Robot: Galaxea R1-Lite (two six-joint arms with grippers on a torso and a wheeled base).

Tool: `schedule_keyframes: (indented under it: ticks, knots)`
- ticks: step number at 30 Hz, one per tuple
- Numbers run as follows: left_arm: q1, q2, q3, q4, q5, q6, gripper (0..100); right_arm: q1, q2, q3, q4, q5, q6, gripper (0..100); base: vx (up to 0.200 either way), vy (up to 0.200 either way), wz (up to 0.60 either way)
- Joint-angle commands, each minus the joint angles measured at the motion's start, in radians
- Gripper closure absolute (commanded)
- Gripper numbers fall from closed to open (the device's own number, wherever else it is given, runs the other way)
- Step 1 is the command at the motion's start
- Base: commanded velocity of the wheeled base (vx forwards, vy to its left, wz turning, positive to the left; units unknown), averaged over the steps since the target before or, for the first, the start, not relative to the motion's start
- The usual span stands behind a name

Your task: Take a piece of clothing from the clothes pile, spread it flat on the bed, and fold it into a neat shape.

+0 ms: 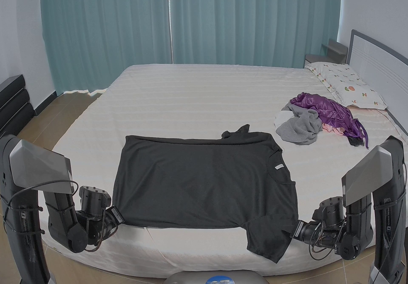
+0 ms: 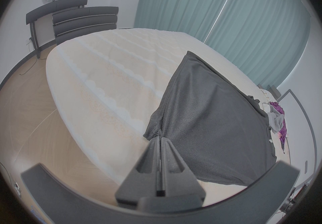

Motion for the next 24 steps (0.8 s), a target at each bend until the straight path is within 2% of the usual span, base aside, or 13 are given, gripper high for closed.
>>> schedule_keyframes:
  ticks: [1,9,17,21,24]
  knots:
    - [0.000,0.003,0.001,0.004,0.000,0.001,100,-0.009,0.009,0.007,-0.013,0.000,-0.002,100,0.000,0.000,0.00]
    - [0.002,0.000,0.013,0.012,0.000,0.013,100,-0.050,-0.061,0.084,-0.013,0.015,-0.009,100,0.000,0.000,0.00]
    - [0.004,-0.003,0.055,0.012,0.000,0.074,100,-0.084,-0.089,0.142,-0.013,0.070,-0.067,100,0.000,0.000,0.00]
    - [0.004,-0.005,0.074,0.012,-0.002,0.105,100,-0.101,-0.098,0.142,-0.010,0.075,-0.077,100,0.000,0.000,0.00]
    - [0.004,-0.008,0.085,0.012,0.000,0.123,100,-0.090,-0.144,0.142,0.054,0.080,-0.084,100,0.000,0.000,0.00]
